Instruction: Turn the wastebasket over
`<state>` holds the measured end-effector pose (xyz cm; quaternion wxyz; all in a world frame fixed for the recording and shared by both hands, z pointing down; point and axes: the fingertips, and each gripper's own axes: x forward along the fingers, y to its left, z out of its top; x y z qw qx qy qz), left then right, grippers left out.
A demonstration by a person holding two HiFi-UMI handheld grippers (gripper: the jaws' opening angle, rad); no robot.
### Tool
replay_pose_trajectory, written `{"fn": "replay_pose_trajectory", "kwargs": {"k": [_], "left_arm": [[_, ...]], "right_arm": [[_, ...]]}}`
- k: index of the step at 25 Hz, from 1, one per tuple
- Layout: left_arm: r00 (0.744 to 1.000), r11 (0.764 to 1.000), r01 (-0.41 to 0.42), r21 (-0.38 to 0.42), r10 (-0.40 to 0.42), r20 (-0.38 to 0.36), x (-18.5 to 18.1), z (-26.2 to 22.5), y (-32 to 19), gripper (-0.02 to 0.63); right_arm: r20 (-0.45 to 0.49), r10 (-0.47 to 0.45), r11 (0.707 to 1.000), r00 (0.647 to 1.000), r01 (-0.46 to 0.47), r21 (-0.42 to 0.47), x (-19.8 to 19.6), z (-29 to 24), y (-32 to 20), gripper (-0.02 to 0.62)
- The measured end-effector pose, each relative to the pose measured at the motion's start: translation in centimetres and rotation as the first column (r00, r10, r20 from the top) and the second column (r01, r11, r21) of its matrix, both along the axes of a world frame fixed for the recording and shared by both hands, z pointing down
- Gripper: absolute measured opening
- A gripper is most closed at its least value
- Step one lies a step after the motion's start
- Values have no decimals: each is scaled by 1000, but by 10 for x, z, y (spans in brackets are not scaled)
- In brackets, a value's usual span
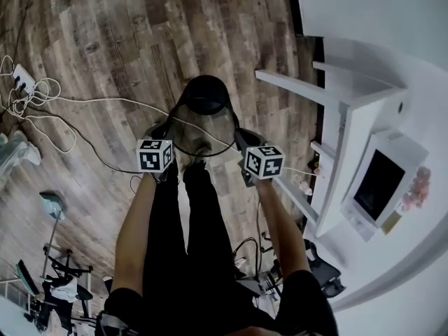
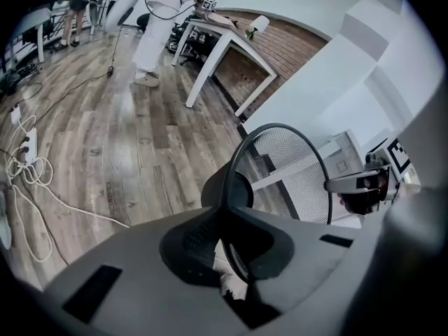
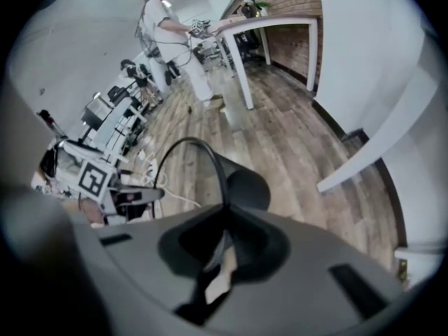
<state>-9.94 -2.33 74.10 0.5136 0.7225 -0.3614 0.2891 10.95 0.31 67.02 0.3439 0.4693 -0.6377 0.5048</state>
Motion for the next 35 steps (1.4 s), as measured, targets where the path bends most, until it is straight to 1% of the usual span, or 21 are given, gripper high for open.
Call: {"fn": "replay_pose_trajectory", "kwargs": {"k": [3, 7, 12, 16, 18, 21, 27, 35], "left_arm": [[998, 1000, -22, -9, 23, 51, 1, 14, -3, 57], [992, 998, -44, -50, 49, 118, 4, 44, -3, 58], [982, 993, -58, -100, 74, 174, 12, 74, -5, 60], [972, 989, -50, -136, 80, 221, 19, 98, -6, 58], [966, 986, -64, -152, 99, 238, 25, 111, -8, 58], [959, 981, -84, -177, 128, 251, 37, 135, -13, 60], [957, 977, -91, -192, 139, 256, 56, 179, -35, 60], [958, 980, -72, -188, 120, 259, 74, 220, -56, 57]], "right_arm": [[5, 39, 999, 999, -39, -8, 5, 28, 1, 49], [6, 70, 997, 998, -70, -26, 12, 72, 0, 48], [19, 109, 991, 994, -108, -77, 23, 122, 3, 48], [50, 131, 984, 990, -123, -127, 31, 157, 7, 48], [62, 142, 980, 988, -132, -149, 37, 174, 7, 48], [67, 149, 976, 987, -136, -168, 48, 199, 2, 48], [66, 157, 972, 985, -142, -188, 67, 241, -17, 47], [55, 158, 972, 986, -145, -185, 84, 280, -37, 48]]}}
